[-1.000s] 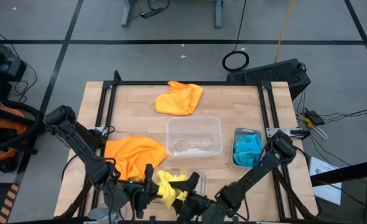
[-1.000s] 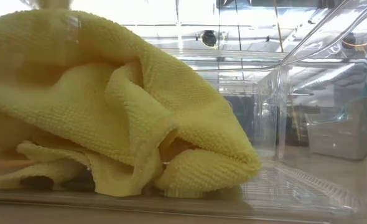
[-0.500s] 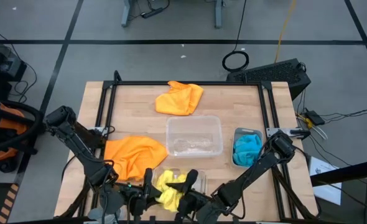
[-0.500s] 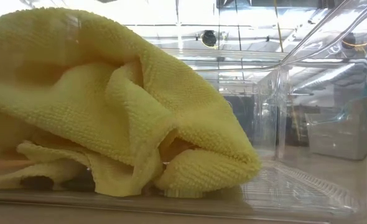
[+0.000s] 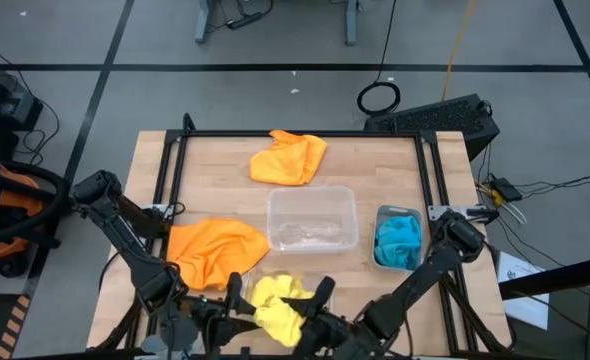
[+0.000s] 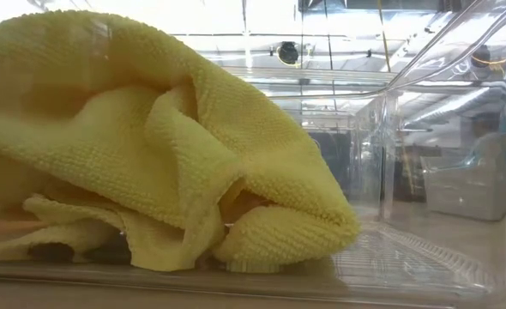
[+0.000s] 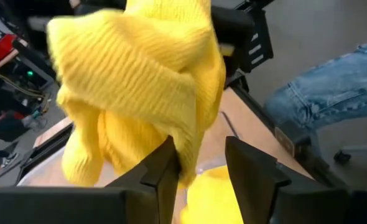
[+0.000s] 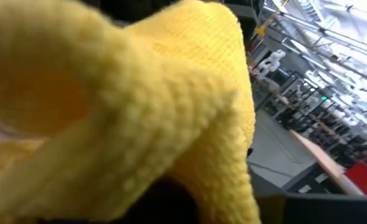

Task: Sort microfiber towel by color & place in baskets
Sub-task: Put the yellow microfiber cloth into the transparent bin

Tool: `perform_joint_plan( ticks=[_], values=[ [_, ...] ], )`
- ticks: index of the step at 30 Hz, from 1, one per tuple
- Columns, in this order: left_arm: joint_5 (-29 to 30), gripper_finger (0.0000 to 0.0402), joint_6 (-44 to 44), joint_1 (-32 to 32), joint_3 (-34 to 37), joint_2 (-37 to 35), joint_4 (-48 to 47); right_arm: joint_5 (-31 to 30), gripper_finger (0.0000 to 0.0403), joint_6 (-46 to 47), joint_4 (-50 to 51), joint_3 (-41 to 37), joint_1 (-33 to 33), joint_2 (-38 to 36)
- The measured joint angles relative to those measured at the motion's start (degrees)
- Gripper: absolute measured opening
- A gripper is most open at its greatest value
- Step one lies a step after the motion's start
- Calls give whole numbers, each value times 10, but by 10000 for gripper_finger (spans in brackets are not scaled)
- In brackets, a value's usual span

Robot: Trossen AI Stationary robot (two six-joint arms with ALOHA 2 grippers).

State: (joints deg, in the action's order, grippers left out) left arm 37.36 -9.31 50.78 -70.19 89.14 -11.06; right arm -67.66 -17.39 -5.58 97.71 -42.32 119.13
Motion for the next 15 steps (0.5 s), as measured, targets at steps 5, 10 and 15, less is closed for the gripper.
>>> perform_joint_plan(
  ticks=[5, 10, 15],
  values=[
    [1, 139, 0, 1, 0, 0, -3, -17, 8, -3, 72, 0, -16, -2],
    [21, 139, 0, 8, -12, 0, 6, -17, 8, 61, 201, 0, -33, -3],
    [38, 139, -11, 11, -12, 0, 52, -16, 8, 69, 250, 0, -53, -3]
  ],
)
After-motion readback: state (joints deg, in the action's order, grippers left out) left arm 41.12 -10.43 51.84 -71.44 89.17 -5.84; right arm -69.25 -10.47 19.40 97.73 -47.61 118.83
